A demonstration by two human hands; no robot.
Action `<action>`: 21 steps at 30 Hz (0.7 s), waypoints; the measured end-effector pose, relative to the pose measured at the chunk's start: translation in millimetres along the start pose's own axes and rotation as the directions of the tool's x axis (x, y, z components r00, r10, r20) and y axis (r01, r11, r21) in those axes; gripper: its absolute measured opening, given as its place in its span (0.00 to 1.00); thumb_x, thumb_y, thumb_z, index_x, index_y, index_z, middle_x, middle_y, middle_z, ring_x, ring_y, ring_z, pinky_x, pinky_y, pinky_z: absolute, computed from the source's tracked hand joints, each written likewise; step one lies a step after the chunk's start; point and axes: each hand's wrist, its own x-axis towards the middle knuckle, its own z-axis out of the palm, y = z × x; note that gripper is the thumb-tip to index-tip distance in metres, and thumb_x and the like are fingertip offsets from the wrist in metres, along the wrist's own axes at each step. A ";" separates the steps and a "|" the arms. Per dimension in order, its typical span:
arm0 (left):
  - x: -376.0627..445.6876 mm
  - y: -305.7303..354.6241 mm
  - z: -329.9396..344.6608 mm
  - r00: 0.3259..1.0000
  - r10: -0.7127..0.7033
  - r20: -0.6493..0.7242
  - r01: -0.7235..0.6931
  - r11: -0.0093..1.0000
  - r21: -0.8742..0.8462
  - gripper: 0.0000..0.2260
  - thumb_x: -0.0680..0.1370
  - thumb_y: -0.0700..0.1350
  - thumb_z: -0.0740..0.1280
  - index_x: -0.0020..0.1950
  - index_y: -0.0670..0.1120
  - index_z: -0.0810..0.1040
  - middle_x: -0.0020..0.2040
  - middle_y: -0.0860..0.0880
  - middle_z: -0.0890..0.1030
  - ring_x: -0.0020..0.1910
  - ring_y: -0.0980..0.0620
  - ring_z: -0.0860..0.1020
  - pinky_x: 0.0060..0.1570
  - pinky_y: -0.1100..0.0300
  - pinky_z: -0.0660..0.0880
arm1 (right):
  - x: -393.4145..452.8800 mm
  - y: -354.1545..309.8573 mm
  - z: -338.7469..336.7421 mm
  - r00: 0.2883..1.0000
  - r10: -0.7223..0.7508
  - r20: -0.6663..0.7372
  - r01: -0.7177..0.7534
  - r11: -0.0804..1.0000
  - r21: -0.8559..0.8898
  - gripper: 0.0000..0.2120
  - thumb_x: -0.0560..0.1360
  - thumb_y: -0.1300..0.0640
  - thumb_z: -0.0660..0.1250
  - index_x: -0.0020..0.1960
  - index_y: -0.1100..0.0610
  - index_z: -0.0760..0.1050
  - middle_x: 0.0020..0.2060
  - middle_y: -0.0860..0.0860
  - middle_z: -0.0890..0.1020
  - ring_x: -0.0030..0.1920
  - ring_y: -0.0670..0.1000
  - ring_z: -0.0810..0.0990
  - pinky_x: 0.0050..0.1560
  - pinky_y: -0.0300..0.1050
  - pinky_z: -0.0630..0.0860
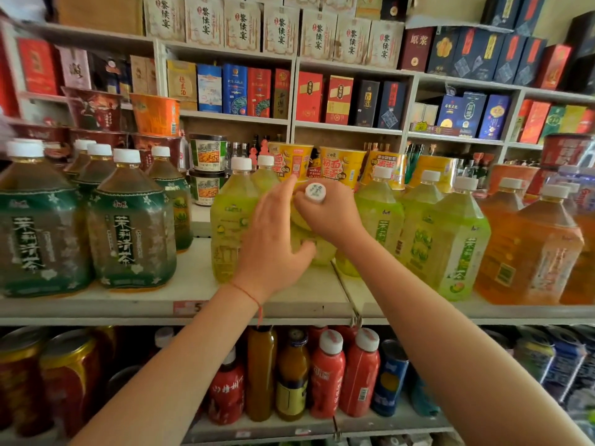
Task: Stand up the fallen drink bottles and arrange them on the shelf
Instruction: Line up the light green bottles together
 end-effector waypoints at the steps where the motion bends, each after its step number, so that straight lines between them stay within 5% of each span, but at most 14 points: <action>1: -3.2 3.4 1.8 0.997 -0.071 0.003 0.071 0.990 -0.125 0.42 0.75 0.46 0.73 0.82 0.47 0.52 0.78 0.46 0.63 0.78 0.48 0.60 0.77 0.54 0.57 | 0.5 -4.0 -8.4 0.998 0.060 0.011 -0.060 0.996 0.070 0.11 0.73 0.56 0.68 0.39 0.64 0.79 0.30 0.55 0.81 0.29 0.48 0.73 0.31 0.44 0.71; 5: 1.2 16.9 12.5 0.899 -0.385 0.209 0.437 0.813 -0.385 0.44 0.67 0.57 0.79 0.78 0.54 0.60 0.68 0.54 0.73 0.66 0.56 0.73 0.67 0.57 0.70 | 3.7 -19.4 -42.5 0.971 0.199 0.134 -0.226 0.947 0.229 0.09 0.72 0.58 0.70 0.37 0.63 0.77 0.27 0.48 0.76 0.28 0.46 0.71 0.31 0.41 0.69; 7: 1.8 26.4 17.9 0.854 -0.431 0.292 0.521 0.708 -0.477 0.32 0.67 0.52 0.80 0.65 0.60 0.67 0.58 0.58 0.79 0.53 0.67 0.79 0.63 0.60 0.76 | 4.4 -23.4 -52.7 0.962 0.206 0.178 -0.240 0.951 0.195 0.13 0.73 0.55 0.70 0.41 0.66 0.79 0.30 0.51 0.78 0.31 0.48 0.74 0.34 0.44 0.71; 10: 2.1 43.6 34.8 0.830 -0.442 0.341 0.555 0.586 -0.591 0.23 0.75 0.42 0.75 0.50 0.61 0.63 0.46 0.63 0.73 0.34 0.79 0.74 0.38 0.78 0.73 | 1.8 -21.0 -64.8 0.975 0.178 0.130 -0.191 0.977 0.094 0.15 0.76 0.49 0.68 0.39 0.60 0.75 0.31 0.52 0.76 0.30 0.49 0.72 0.34 0.45 0.69; 13: 4.6 52.5 51.8 0.831 -0.480 0.282 0.544 0.591 -0.596 0.20 0.73 0.48 0.77 0.54 0.60 0.67 0.53 0.60 0.77 0.50 0.70 0.77 0.40 0.75 0.74 | -7.8 -12.7 -74.5 0.990 0.140 -0.011 -0.140 0.990 -0.018 0.14 0.78 0.47 0.65 0.52 0.59 0.76 0.35 0.48 0.79 0.33 0.48 0.75 0.34 0.45 0.72; 17: 7.6 65.0 70.9 0.837 -0.494 0.234 0.526 0.611 -0.591 0.45 0.67 0.59 0.77 0.79 0.53 0.60 0.76 0.52 0.67 0.74 0.53 0.68 0.68 0.58 0.69 | -19.5 1.3 -84.6 0.992 0.051 -0.111 -0.065 0.989 -0.131 0.12 0.79 0.49 0.64 0.53 0.58 0.72 0.46 0.51 0.76 0.45 0.52 0.74 0.42 0.46 0.71; 21: 14.1 77.7 87.1 0.835 -0.492 0.248 0.532 0.603 -0.594 0.46 0.73 0.53 0.76 0.82 0.53 0.51 0.80 0.52 0.60 0.77 0.53 0.62 0.66 0.60 0.63 | -24.1 16.7 -96.8 0.987 0.071 -0.142 -0.088 0.989 -0.120 0.13 0.79 0.50 0.63 0.58 0.58 0.71 0.53 0.52 0.74 0.55 0.54 0.71 0.54 0.50 0.73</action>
